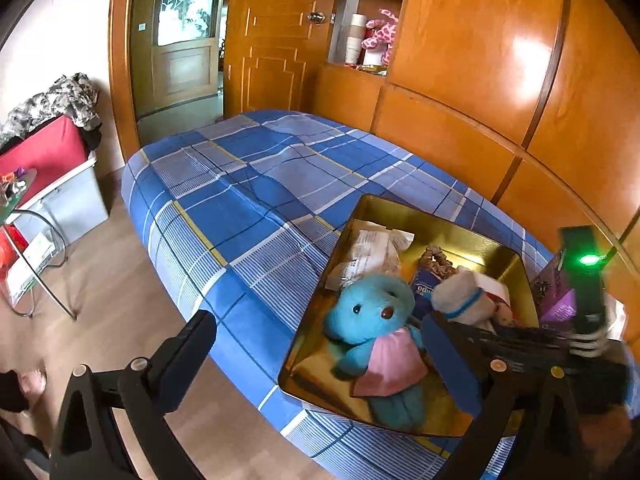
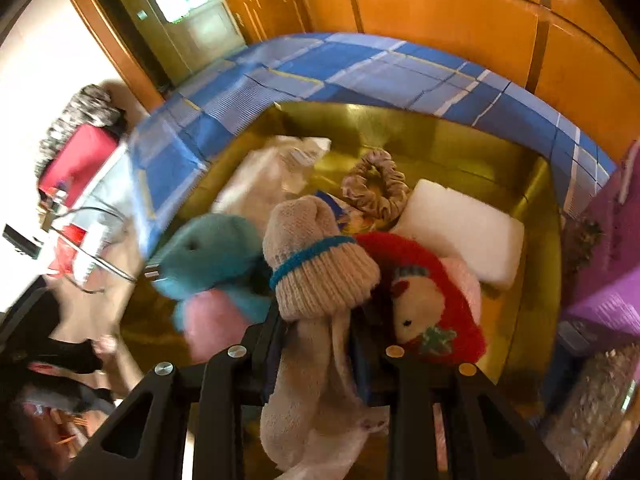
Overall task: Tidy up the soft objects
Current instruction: 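Carry the white sock with the right tool to the tray, then release the white sock in the tray and withdraw the right tool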
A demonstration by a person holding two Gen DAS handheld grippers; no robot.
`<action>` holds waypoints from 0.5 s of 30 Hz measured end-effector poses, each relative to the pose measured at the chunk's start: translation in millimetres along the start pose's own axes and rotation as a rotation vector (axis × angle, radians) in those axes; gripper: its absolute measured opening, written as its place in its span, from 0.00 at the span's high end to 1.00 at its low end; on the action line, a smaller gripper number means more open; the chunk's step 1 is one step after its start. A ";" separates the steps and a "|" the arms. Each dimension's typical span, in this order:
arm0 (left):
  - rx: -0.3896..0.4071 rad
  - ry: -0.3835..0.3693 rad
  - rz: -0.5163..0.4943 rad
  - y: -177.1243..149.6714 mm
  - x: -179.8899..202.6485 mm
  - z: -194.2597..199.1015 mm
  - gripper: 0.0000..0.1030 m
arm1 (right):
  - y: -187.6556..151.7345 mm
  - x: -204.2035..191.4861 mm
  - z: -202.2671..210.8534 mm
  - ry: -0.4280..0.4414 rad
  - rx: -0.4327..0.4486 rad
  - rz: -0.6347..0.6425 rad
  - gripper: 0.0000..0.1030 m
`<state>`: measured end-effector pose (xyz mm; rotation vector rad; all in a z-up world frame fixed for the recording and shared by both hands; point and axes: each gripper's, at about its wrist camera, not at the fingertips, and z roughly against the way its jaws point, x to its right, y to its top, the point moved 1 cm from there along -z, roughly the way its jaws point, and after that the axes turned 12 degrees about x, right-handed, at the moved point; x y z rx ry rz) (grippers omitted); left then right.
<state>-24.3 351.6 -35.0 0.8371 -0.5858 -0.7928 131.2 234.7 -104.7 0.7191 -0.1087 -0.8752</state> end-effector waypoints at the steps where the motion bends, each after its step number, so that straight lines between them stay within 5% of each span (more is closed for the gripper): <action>1: 0.001 0.003 -0.004 -0.3 1.7 0.5 0.00 | 0.8 1.0 -3.4 -0.023 0.010 0.013 0.71; 4: 0.004 0.007 -0.023 0.2 8.7 1.8 0.00 | 3.2 4.4 -8.2 -0.096 0.038 0.066 0.64; 12: 0.015 0.019 -0.062 -3.0 21.0 7.5 0.00 | -2.8 7.2 11.9 -0.068 0.081 0.066 0.56; 15: 0.025 0.019 -0.069 -2.6 25.2 11.8 0.00 | -5.4 2.6 27.2 -0.075 0.127 0.080 0.39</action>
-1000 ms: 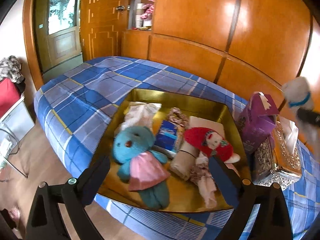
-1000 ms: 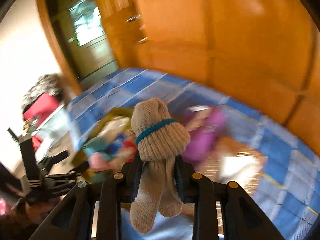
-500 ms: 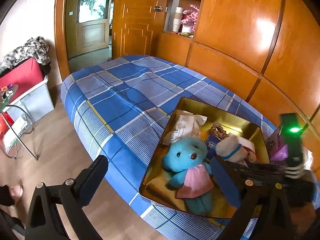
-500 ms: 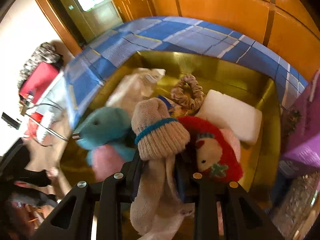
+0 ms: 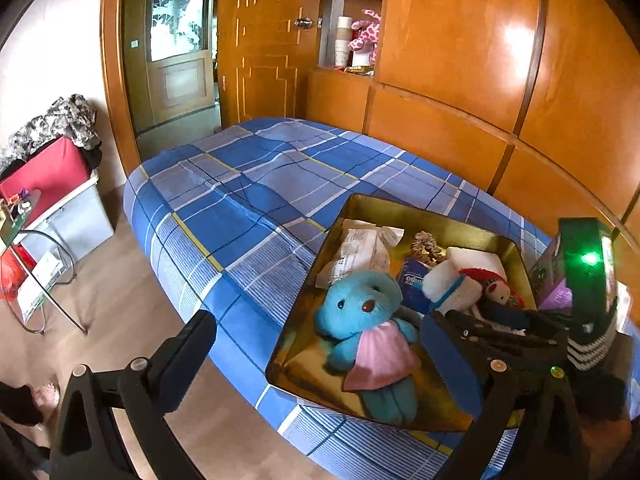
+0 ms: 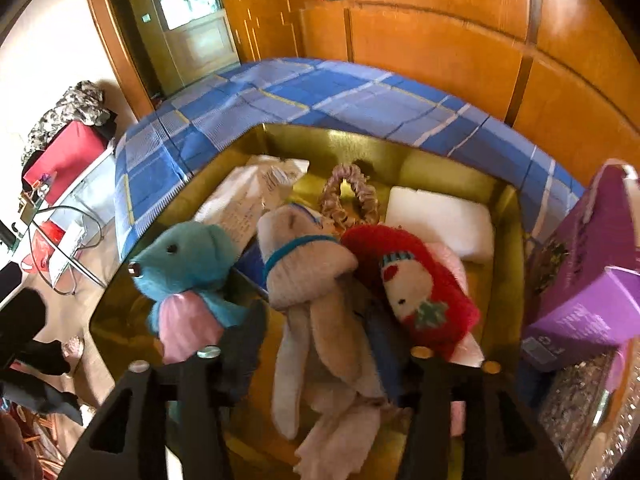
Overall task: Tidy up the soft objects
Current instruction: 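Release the white sock in the tray and withdraw the right tool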
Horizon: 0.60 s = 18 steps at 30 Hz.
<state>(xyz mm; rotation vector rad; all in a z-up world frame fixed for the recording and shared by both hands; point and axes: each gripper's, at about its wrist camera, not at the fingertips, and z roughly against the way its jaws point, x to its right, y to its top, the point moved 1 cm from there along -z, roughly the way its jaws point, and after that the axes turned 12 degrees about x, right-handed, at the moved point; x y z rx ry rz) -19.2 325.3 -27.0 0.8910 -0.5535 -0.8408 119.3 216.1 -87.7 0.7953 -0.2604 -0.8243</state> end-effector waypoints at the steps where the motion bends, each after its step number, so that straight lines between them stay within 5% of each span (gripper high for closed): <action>1: 0.007 -0.002 0.000 0.5 1.3 2.4 0.00 | 0.9 -1.8 4.6 -0.002 0.017 0.002 0.33; 8: 0.041 -0.029 -0.016 2.1 13.9 16.3 0.00 | -0.4 4.1 45.3 -0.063 0.123 -0.009 0.33; 18: 0.082 -0.144 -0.081 -5.5 76.8 41.6 0.00 | -29.4 49.9 142.6 -0.323 0.307 -0.093 0.33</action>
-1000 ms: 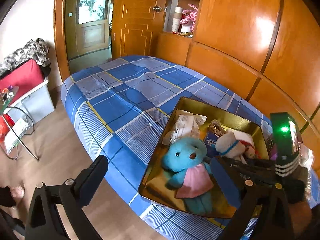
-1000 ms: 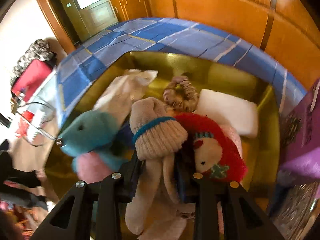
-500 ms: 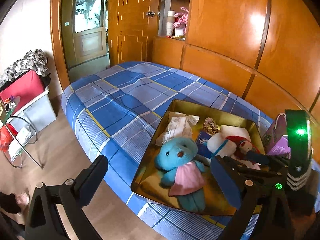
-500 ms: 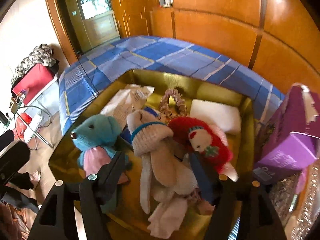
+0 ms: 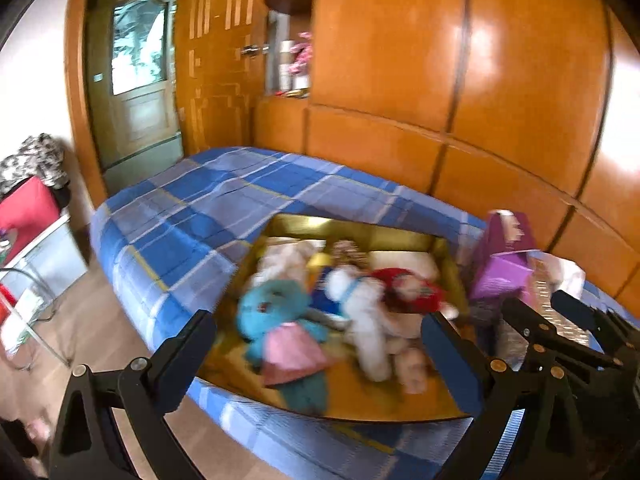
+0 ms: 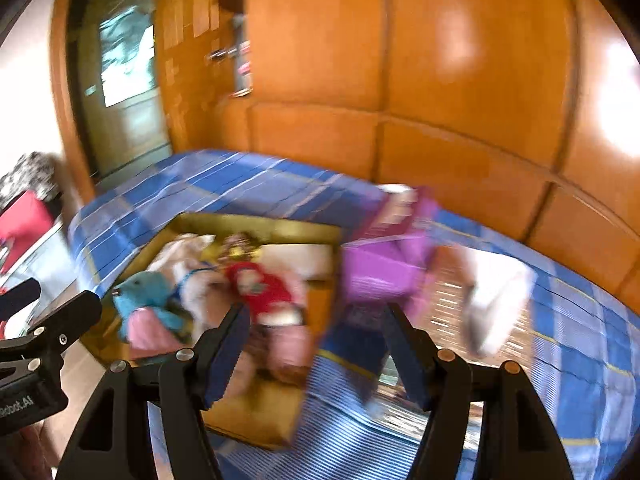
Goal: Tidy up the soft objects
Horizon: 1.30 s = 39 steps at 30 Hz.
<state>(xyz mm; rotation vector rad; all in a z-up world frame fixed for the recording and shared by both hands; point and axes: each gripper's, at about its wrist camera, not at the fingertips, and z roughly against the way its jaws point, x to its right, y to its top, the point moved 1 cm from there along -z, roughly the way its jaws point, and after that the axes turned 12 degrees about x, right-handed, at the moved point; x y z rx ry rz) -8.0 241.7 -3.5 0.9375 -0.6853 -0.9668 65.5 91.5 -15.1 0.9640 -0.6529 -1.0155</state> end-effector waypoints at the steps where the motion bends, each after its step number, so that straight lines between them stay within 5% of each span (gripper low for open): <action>1: 0.006 -0.014 -0.004 -1.5 9.8 1.5 0.00 | -1.6 9.6 5.9 -0.031 0.008 -0.014 0.33; 8: 0.016 -0.061 -0.050 -14.4 64.0 6.8 0.00 | -20.3 65.5 42.2 -0.160 0.042 -0.078 0.33; 16: -0.001 -0.083 -0.119 -25.0 92.1 10.6 0.00 | -30.8 80.3 55.9 -0.224 0.056 -0.106 0.29; 39: 0.031 -0.016 -0.042 -12.7 47.3 14.3 0.00 | -30.7 36.8 46.5 -0.145 0.057 -0.045 0.28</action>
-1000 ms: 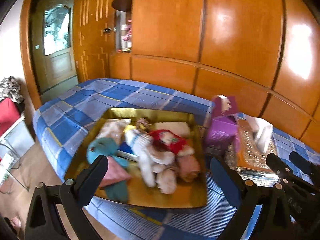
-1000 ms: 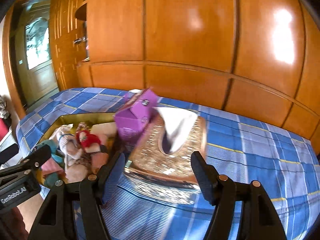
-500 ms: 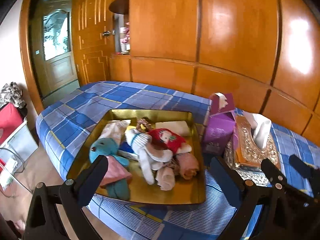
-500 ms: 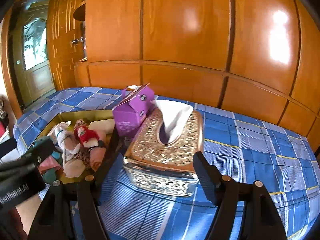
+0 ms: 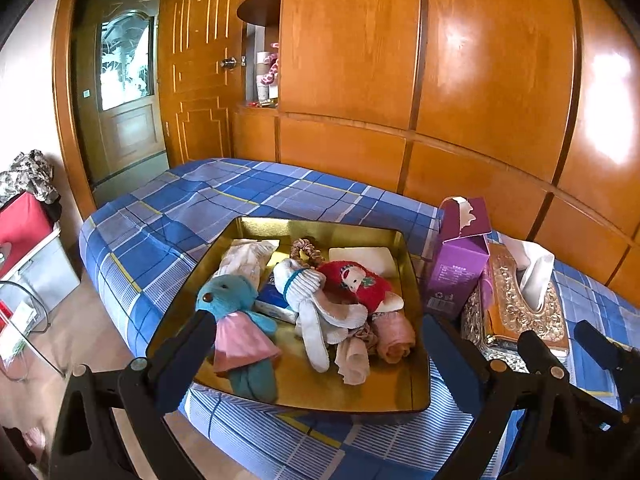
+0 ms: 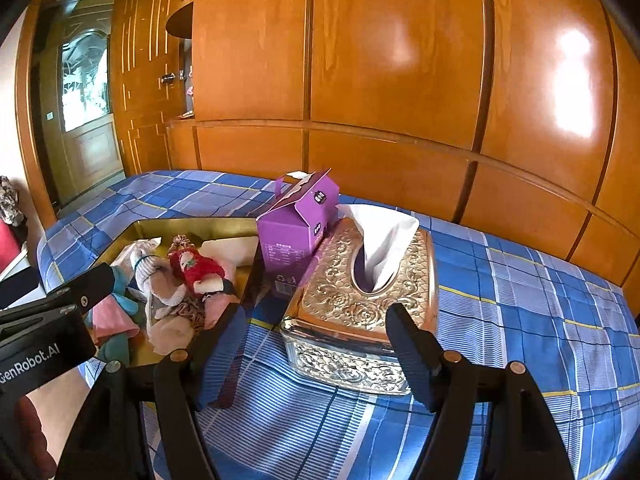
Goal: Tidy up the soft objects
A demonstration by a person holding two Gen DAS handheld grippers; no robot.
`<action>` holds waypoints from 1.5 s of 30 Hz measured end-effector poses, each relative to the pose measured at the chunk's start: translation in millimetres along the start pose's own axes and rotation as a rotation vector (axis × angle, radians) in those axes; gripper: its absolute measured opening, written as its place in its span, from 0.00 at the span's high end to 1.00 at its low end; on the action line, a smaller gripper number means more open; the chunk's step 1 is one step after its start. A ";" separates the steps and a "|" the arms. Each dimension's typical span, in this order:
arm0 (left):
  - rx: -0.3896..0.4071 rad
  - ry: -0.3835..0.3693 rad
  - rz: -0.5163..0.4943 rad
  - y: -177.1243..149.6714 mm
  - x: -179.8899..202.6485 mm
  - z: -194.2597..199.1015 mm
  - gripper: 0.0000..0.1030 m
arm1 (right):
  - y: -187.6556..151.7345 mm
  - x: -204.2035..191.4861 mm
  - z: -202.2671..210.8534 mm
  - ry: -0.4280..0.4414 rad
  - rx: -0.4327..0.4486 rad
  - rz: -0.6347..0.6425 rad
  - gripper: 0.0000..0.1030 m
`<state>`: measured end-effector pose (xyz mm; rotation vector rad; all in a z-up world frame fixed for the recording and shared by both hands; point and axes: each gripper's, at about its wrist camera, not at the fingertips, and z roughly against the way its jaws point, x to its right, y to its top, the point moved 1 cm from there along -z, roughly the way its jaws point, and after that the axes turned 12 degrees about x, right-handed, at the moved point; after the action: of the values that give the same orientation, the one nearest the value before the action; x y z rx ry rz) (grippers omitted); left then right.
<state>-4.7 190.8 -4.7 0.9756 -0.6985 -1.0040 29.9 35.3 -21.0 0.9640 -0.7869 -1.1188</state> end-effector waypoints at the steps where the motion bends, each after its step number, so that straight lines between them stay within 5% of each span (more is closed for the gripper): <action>1: -0.003 -0.001 -0.002 -0.2 0.2 -0.1 0.00 | -0.2 0.3 0.0 0.000 -0.002 -0.002 0.28; 45: -0.033 -0.007 -0.002 -1.5 0.9 -2.5 0.00 | -5.9 4.2 -2.5 0.010 -0.023 -0.014 0.28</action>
<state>-2.7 190.5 -7.1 0.9450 -0.6847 -1.0180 31.0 30.9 -27.2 0.9564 -0.7587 -1.1325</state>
